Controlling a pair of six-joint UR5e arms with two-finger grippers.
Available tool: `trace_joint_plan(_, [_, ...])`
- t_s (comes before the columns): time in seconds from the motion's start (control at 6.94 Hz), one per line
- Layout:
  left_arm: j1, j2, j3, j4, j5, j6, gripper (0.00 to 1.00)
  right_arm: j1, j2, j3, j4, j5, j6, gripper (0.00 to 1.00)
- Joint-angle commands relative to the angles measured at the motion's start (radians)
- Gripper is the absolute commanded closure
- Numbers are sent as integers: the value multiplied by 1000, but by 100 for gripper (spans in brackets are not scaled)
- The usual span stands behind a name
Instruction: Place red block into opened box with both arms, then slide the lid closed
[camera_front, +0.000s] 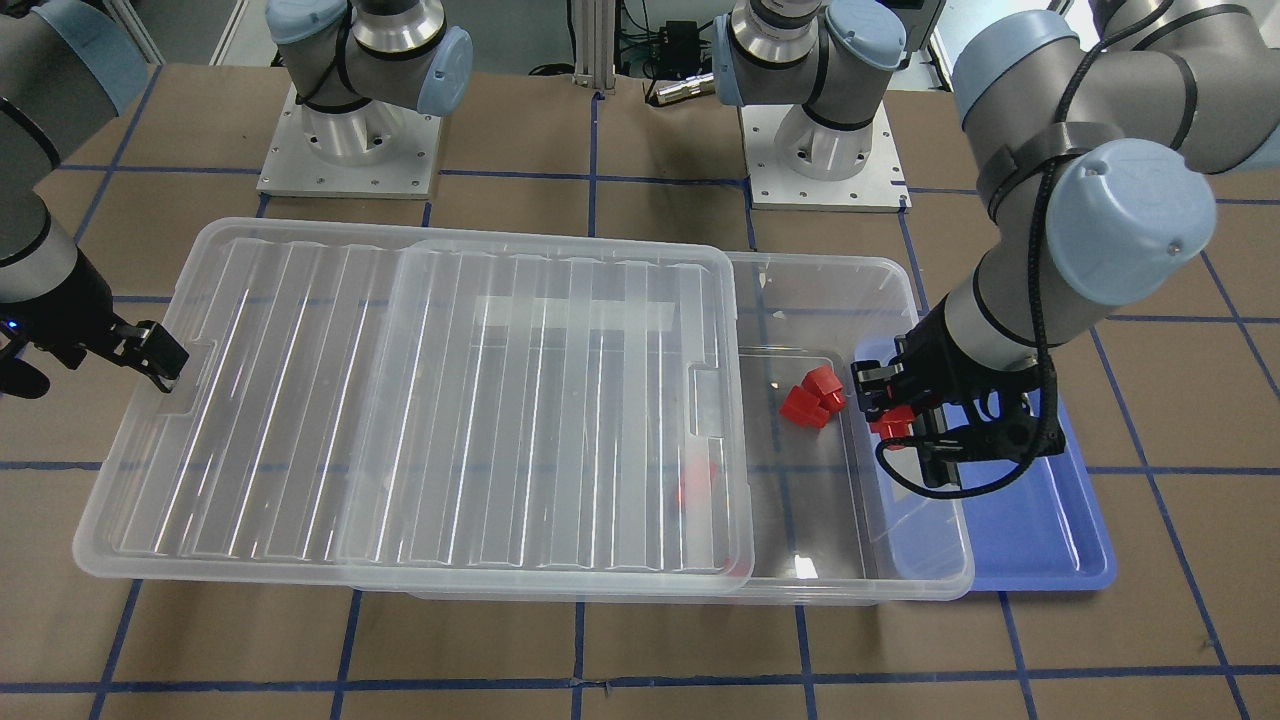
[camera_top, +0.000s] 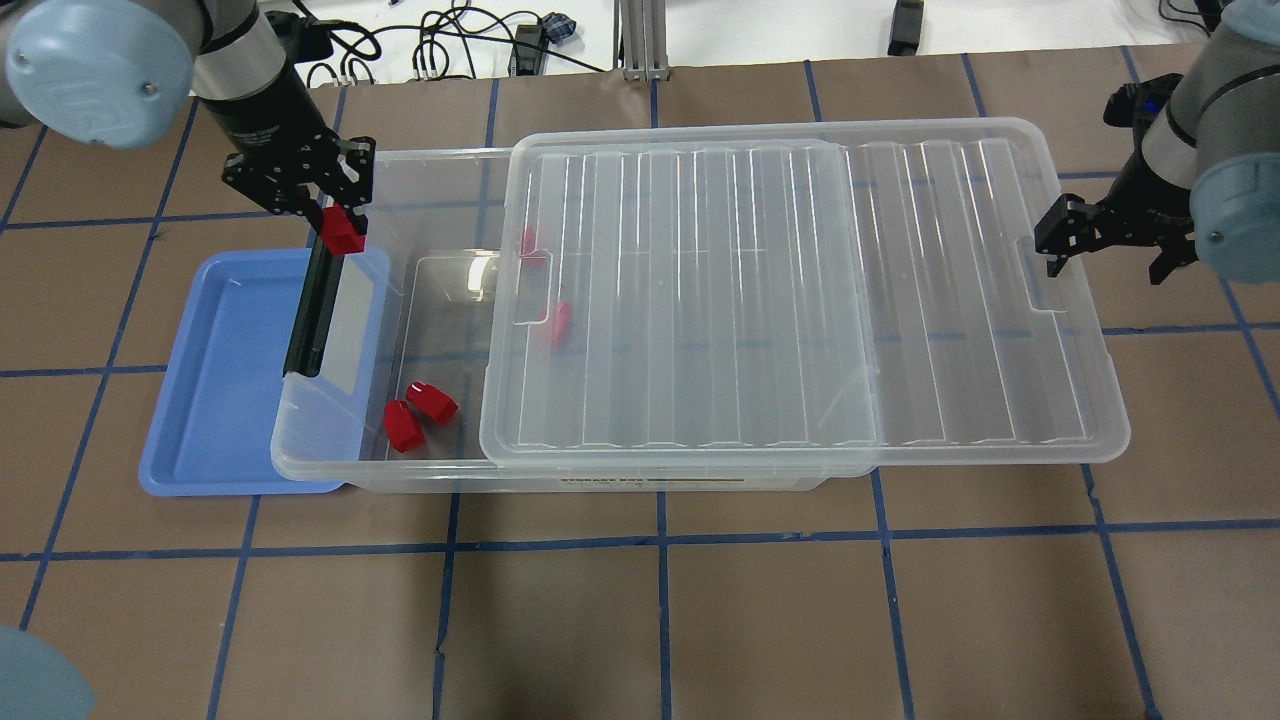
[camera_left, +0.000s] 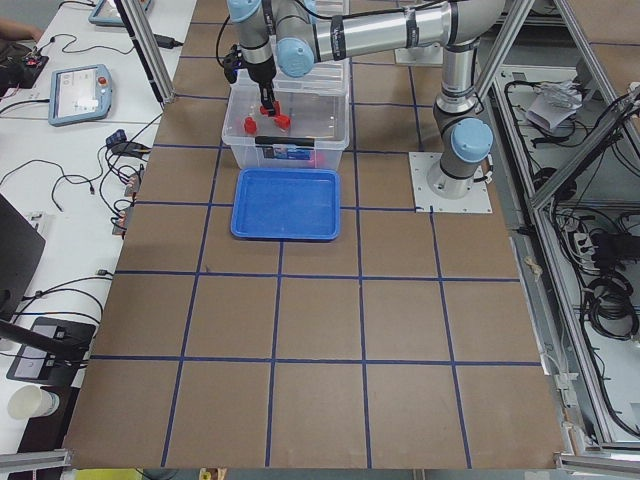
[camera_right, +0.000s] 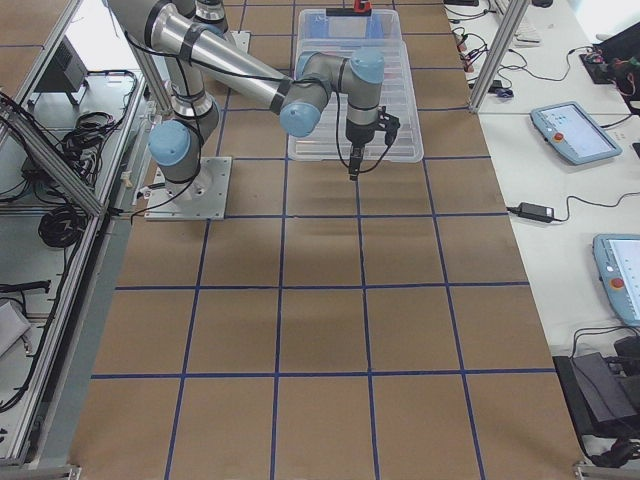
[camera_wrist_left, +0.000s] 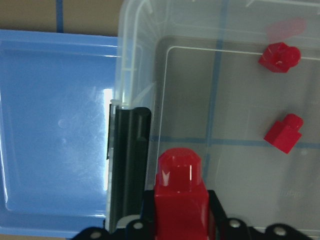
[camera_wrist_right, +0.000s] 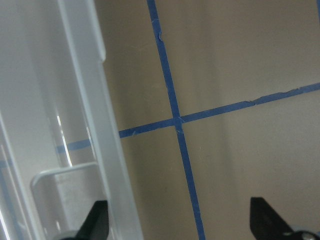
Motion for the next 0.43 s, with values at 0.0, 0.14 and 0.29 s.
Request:
trace_joint_plan(0.0, [-14,-5,-56,49,-2,-14,100,9,-33,-44,59,11,2,0])
trace_joint_plan(0.14, [-14,-5,-81,73,-2,-15,100,33,-57,-140,187,18,9,0])
trace_joint_plan(0.29, [-14,-7,-102,94,-3,-15,100,85,-59,-229,289,49,23,0])
